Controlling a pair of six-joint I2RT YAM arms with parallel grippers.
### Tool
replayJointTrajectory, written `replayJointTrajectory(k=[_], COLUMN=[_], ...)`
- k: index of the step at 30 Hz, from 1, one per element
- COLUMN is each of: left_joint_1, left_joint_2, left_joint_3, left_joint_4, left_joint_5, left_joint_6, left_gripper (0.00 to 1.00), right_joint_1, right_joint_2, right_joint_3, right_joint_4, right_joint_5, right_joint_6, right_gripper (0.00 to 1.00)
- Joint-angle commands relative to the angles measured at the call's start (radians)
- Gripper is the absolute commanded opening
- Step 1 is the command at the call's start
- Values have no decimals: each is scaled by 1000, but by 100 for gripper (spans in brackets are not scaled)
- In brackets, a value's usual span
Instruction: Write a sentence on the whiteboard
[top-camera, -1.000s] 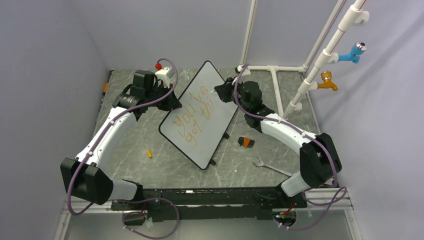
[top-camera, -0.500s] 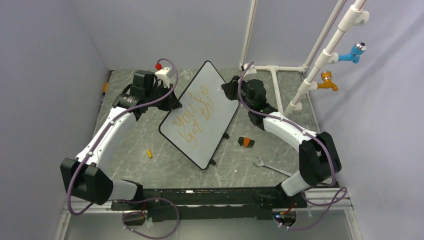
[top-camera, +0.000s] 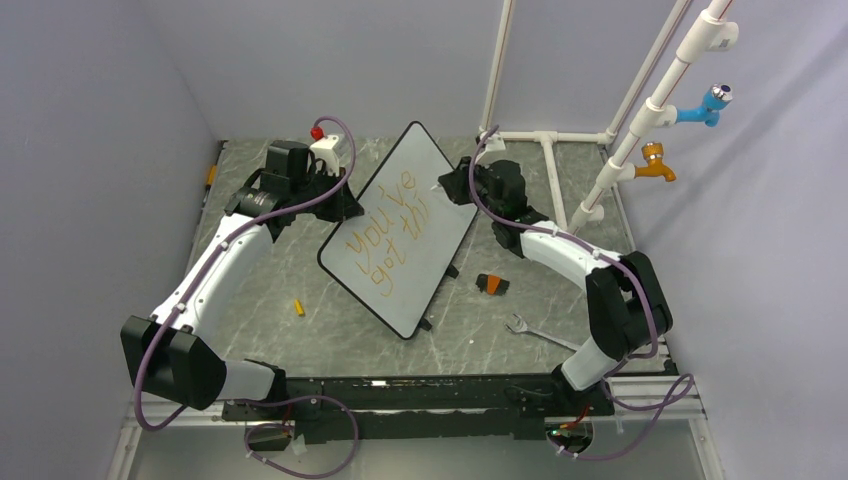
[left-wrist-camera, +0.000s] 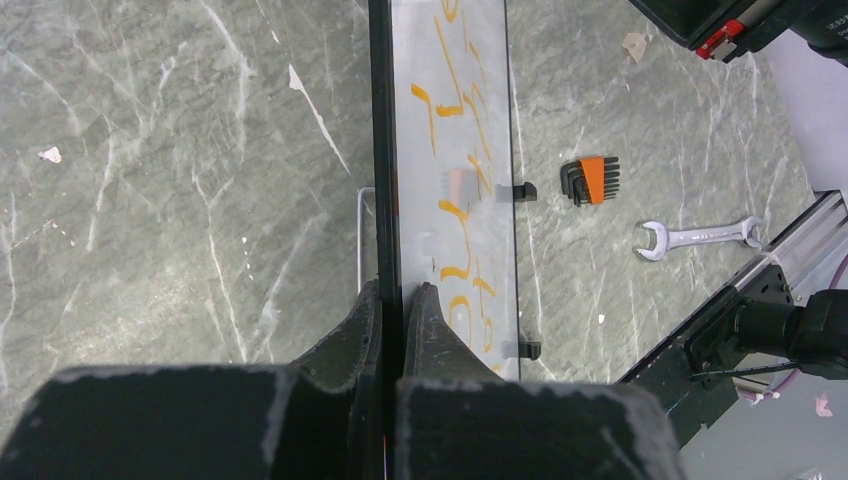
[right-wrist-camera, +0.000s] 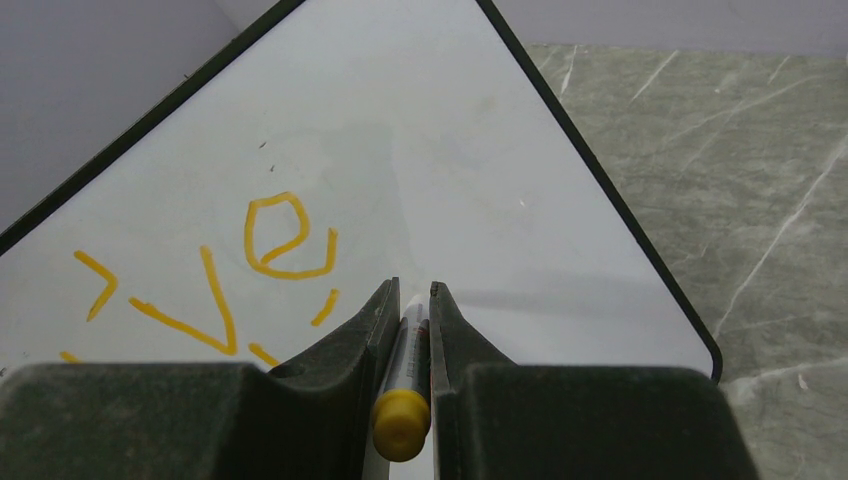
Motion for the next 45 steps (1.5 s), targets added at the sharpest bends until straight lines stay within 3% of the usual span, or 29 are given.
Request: replayJointTrajectory(k=[1, 45], left_joint_1=[3, 2], left_joint_2=[-12, -8], left_joint_3=[0, -1], left_joint_4=[-6, -6], left_joint_5=[-134, -137], left_joint_6=[163, 162], left_gripper=[0, 0], right_joint_1=[-9, -13], right_joint_2=[10, 58], right_joint_3=[47, -1], right_joint_4=[76, 154], right_joint_5=[-20, -148], right_joint_6=[8, 115], right_gripper=[0, 0])
